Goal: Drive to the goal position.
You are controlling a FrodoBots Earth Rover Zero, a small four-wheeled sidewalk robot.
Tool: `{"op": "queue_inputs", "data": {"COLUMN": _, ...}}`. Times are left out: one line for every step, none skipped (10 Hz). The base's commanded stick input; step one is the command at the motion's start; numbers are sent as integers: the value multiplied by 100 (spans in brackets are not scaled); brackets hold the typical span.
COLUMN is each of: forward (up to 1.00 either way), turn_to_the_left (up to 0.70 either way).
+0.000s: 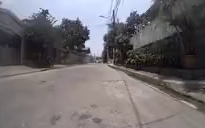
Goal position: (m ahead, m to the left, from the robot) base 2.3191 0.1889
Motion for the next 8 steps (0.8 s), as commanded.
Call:
{"op": "queue_inputs", "data": {"forward": 85, "turn_to_the_left": 0}}
{"op": "queue_inputs", "data": {"forward": 85, "turn_to_the_left": 0}}
{"op": "queue_inputs", "data": {"forward": 83, "turn_to_the_left": 0}}
{"op": "queue_inputs", "data": {"forward": 82, "turn_to_the_left": 0}}
{"op": "queue_inputs", "data": {"forward": 83, "turn_to_the_left": 0}}
{"op": "queue_inputs", "data": {"forward": 83, "turn_to_the_left": 0}}
{"op": "queue_inputs", "data": {"forward": 83, "turn_to_the_left": -1}}
{"op": "queue_inputs", "data": {"forward": 83, "turn_to_the_left": -6}}
